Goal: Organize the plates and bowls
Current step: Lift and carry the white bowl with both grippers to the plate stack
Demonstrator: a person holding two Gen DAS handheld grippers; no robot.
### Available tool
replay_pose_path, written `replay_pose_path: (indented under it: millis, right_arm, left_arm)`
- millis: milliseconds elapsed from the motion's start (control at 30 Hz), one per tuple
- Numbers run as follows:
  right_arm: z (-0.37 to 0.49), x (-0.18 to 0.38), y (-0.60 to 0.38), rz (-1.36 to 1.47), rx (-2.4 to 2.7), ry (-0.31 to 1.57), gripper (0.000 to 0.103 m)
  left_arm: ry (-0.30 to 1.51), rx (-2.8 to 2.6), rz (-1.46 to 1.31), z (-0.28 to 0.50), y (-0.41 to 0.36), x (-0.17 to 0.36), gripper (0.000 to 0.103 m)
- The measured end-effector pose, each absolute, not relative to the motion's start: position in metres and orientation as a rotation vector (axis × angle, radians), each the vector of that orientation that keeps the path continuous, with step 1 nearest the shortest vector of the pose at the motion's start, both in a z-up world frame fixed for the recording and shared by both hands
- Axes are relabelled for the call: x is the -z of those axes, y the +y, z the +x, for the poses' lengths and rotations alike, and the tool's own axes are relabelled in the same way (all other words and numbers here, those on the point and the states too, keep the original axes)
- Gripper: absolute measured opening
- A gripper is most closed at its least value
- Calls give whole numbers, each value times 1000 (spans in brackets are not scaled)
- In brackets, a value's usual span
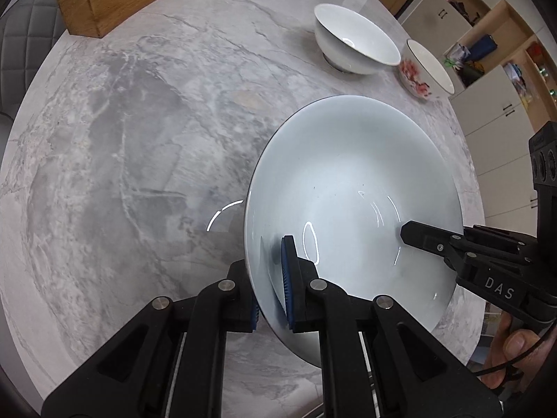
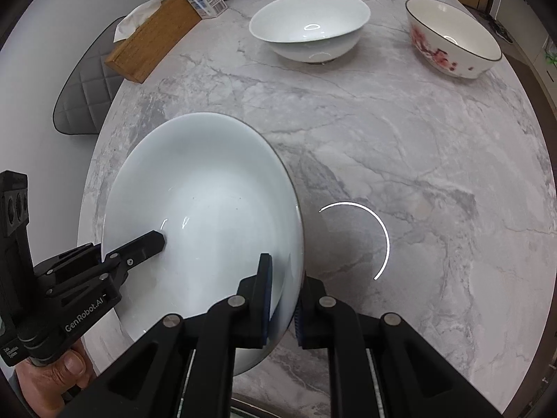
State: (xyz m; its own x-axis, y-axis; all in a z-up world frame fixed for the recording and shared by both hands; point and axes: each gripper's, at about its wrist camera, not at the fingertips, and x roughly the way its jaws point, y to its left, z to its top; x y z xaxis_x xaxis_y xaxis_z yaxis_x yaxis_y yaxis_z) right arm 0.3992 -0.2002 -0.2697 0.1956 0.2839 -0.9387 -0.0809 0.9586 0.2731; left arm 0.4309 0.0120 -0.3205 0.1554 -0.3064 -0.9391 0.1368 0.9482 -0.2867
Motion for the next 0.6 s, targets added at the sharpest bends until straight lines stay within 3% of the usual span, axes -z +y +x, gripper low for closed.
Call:
replay_pose_path:
  millis: [600]
  right_arm:
    - [390, 292, -208, 145, -263, 1361, 13]
  left_arm:
    - [1398, 274, -166, 423, 2, 348, 10]
